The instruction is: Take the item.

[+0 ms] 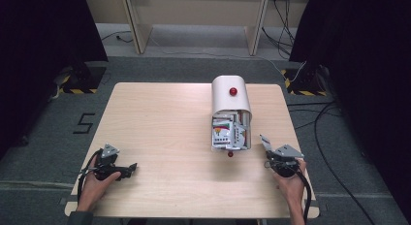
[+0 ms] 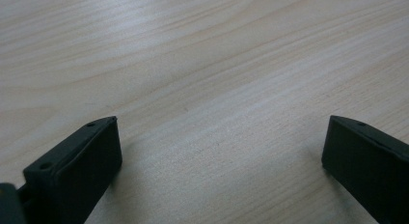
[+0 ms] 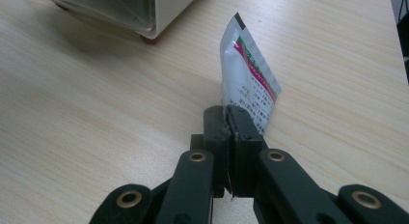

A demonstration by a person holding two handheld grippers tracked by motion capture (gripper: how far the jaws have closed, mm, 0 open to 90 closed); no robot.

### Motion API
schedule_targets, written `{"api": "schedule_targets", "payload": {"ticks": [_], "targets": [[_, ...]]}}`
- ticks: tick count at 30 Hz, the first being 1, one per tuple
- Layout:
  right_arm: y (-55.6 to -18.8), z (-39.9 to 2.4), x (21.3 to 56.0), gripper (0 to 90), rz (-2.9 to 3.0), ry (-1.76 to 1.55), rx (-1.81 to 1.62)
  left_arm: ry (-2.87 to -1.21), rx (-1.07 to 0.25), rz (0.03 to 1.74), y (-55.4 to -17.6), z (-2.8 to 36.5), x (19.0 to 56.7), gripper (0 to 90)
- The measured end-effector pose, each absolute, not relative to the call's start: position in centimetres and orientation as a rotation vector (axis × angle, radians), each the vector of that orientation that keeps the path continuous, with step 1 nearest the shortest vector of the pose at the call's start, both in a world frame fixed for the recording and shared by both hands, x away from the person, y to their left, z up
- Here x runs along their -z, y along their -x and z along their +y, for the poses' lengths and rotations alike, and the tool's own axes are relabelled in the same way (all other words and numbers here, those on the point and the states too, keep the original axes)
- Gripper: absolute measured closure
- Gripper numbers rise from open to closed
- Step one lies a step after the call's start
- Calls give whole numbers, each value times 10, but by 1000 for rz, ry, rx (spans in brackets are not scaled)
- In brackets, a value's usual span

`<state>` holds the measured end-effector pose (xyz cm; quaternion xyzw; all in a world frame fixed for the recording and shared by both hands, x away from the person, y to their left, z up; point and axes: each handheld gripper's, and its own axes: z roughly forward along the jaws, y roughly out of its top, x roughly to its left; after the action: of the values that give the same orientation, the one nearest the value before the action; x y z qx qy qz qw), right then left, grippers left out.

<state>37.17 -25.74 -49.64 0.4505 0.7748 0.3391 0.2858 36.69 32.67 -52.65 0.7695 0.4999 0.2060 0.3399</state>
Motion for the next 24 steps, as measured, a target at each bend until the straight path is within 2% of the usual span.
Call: {"api": "schedule_targets", "payload": {"ticks": [8,14,16,19,21,23,24], "targets": [[-372,-255,498,861,2082,-1195,-909,-2003,-536,1301,-367,327,526,0],[-373,-254,498,807,2094,-1206,-918,-2003,-536,1302,-367,327,526,0],[-373,-253,498,751,2104,-1217,-929,-2003,-536,1302,-367,327,526,0],[-373,-252,498,720,2101,-1226,-935,-2003,-536,1302,-367,327,526,0],[-373,-252,498,640,2093,-1253,-951,-2003,-536,1302,-367,327,526,0],[-374,-252,498,616,2085,-1258,-953,-2003,-536,1302,-367,327,526,0],[-374,-251,498,571,2094,-1271,-958,-2003,-536,1302,-367,327,526,0]]}}
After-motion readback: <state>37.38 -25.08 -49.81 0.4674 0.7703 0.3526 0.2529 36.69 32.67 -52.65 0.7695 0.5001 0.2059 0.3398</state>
